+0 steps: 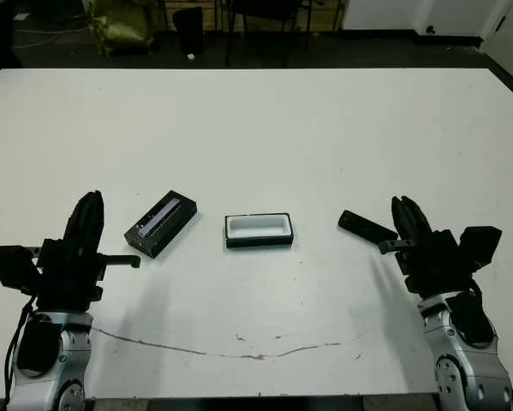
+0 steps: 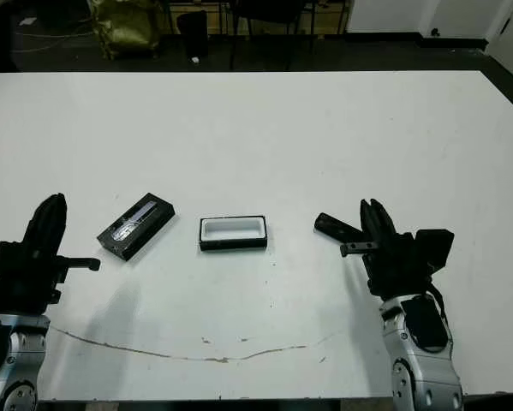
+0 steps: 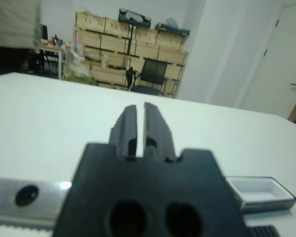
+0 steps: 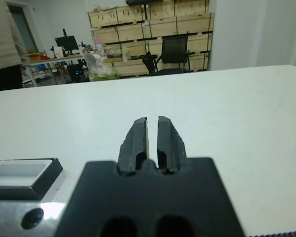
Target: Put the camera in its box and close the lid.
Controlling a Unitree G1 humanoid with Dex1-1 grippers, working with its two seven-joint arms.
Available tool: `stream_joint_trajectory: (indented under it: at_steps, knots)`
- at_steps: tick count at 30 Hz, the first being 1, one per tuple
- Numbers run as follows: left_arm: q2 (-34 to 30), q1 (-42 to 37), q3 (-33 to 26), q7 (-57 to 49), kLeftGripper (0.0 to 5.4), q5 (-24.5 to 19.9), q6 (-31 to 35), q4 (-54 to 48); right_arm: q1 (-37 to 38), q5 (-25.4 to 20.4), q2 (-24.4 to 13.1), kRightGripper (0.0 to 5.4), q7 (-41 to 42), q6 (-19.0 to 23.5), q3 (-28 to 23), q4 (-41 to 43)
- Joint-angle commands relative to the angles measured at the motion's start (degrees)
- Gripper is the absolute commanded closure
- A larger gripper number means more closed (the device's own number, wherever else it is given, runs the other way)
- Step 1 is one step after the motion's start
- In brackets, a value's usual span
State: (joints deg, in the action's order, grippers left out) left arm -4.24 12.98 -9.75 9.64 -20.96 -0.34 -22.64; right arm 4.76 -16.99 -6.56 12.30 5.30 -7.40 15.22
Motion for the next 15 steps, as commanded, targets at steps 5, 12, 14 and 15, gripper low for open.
stream_joint_trajectory:
  at_steps: [5, 12, 14, 15]
  knots:
    - [0.58, 0.77, 1.34, 0.57, 5.38, 0.57, -0.17, 1.14, 0.03, -0.30, -1.12, 5.40, 1.07, 1.03, -0.29, -0.87]
    - [0.74, 1.80, 1.71, -0.13, 5.38, 1.12, 0.52, -0.12, 0.63, -0.42, -2.53, 5.40, 1.52, 3.19, 0.34, 2.30]
    - [0.87, 2.08, 1.72, -0.10, 5.38, 0.71, 0.75, -0.34, 0.29, -0.27, -3.86, 5.40, 2.50, 3.46, 0.20, 3.31]
    - [0.88, 2.15, 1.72, 0.10, 5.38, 0.55, 0.64, -0.26, 0.01, -0.48, -4.68, 5.40, 3.01, 4.05, -0.04, 3.80]
